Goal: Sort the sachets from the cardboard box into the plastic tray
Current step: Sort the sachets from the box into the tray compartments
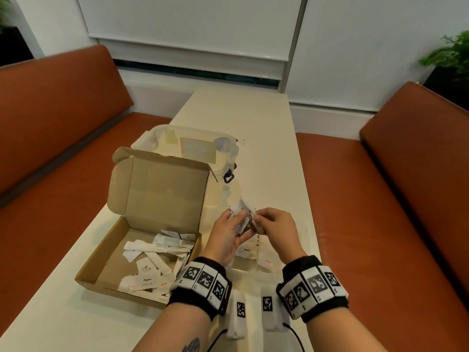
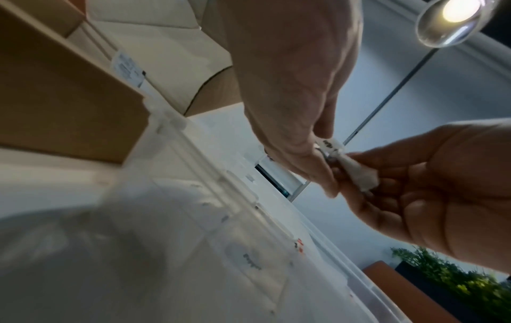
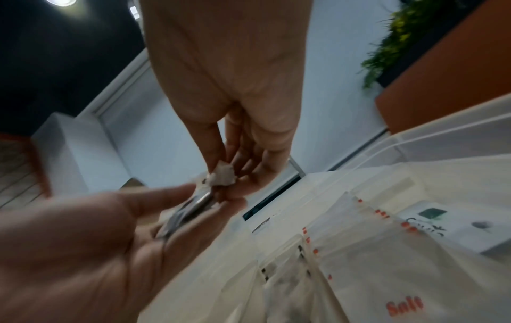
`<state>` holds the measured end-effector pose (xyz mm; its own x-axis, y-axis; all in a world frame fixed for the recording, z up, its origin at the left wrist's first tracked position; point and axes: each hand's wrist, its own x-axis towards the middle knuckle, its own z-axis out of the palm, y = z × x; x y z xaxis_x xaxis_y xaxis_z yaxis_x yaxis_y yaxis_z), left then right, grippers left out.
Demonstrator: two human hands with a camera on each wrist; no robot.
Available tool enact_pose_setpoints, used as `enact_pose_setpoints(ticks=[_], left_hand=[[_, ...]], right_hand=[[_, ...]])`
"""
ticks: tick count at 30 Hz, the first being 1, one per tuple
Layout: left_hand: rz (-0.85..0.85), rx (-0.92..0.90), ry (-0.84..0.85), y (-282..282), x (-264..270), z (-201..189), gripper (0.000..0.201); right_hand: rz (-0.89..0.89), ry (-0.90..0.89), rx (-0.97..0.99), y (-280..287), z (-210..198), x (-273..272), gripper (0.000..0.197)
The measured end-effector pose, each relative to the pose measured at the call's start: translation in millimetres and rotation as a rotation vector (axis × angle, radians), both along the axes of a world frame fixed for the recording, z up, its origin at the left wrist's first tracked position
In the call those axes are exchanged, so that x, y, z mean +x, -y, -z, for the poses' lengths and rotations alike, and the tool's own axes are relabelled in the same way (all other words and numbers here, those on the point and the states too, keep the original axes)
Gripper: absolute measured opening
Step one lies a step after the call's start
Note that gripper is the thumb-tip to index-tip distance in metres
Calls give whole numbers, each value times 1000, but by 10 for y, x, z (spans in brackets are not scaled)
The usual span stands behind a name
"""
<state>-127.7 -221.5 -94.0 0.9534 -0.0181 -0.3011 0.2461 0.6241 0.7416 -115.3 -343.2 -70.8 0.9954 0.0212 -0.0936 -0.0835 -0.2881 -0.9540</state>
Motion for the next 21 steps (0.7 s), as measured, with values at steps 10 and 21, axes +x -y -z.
enact_pose_setpoints(ticks=[10, 21], left_hand=[[-30, 161, -9, 48, -30, 13, 19], [-177, 156, -107, -43, -20, 29, 28]], right_hand=[[-2, -131, 125, 70, -27, -42, 20], [204, -172, 406, 56, 1, -48, 10]])
